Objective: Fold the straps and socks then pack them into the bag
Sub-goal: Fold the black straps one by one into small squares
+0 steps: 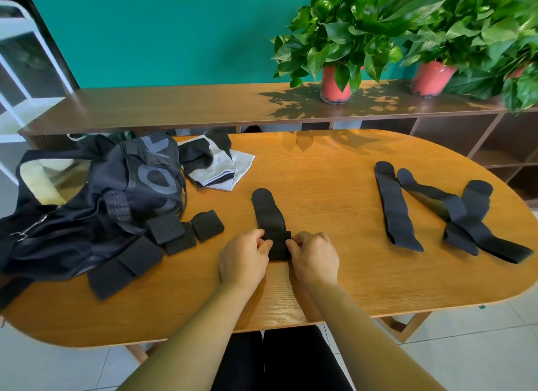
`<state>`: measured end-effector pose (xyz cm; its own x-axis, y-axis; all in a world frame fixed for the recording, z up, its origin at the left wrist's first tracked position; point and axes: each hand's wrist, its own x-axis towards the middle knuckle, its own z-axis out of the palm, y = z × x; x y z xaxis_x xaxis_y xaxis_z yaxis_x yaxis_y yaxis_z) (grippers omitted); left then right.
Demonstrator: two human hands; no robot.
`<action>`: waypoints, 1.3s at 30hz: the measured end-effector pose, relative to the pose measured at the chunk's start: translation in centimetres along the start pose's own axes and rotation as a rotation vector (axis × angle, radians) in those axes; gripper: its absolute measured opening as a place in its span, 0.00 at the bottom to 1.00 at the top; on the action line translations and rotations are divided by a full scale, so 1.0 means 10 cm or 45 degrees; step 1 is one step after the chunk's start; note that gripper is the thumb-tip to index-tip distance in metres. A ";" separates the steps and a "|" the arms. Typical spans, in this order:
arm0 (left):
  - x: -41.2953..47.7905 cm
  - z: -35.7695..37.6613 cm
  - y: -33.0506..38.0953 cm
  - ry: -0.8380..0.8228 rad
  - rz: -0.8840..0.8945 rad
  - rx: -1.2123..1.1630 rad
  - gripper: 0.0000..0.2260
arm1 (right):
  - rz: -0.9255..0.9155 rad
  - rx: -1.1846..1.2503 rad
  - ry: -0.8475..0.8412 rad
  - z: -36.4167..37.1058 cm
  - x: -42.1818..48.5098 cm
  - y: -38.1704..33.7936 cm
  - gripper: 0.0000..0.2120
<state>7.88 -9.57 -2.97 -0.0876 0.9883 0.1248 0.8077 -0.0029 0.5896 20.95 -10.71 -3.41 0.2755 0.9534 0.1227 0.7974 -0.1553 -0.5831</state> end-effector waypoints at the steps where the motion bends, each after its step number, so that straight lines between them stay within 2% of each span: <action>1: 0.00 0.00 0.00 0.003 -0.002 0.011 0.16 | 0.004 -0.011 -0.008 0.00 0.01 0.00 0.12; 13: -0.03 0.06 -0.06 0.049 0.034 -0.007 0.17 | -0.054 -0.070 0.001 -0.02 0.04 -0.05 0.12; 20: 0.03 0.05 -0.10 -0.016 0.042 0.022 0.15 | -0.032 -0.145 -0.007 -0.05 0.05 -0.13 0.12; 22: 0.02 0.06 -0.12 0.004 0.164 0.091 0.13 | -0.019 -0.177 -0.056 -0.07 0.07 -0.16 0.12; 24: 0.01 0.03 -0.15 -0.005 0.393 0.141 0.12 | -0.016 -0.216 -0.102 -0.09 0.09 -0.18 0.13; 26: -0.01 -0.03 -0.18 -0.135 0.557 0.193 0.15 | -0.003 -0.231 -0.120 -0.11 0.10 -0.19 0.12; 29: -0.01 -0.10 -0.23 -0.317 0.603 0.262 0.22 | -0.004 -0.163 -0.100 -0.09 0.07 -0.16 0.11; 31: 0.01 -0.14 -0.24 -0.338 0.617 0.240 0.21 | -0.086 -0.041 0.004 -0.06 0.03 -0.10 0.08; 33: 0.01 -0.19 -0.24 -0.332 0.618 0.191 0.19 | -0.255 0.045 0.020 -0.07 -0.04 -0.02 0.12; 36: -0.01 -0.24 -0.26 -0.337 0.555 0.106 0.15 | -0.459 0.146 -0.233 -0.18 -0.15 0.01 0.22; 37: -0.02 -0.24 -0.27 -0.357 0.519 0.074 0.13 | -0.468 0.149 -0.306 -0.21 -0.18 0.01 0.22; 39: -0.04 -0.23 -0.28 -0.387 0.415 -0.053 0.13 | -0.451 0.177 -0.319 -0.19 -0.17 0.06 0.17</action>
<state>4.29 -10.29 -2.88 0.3478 0.9348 0.0727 0.7399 -0.3213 0.5910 22.00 -12.91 -2.40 -0.1532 0.9774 0.1457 0.7349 0.2112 -0.6444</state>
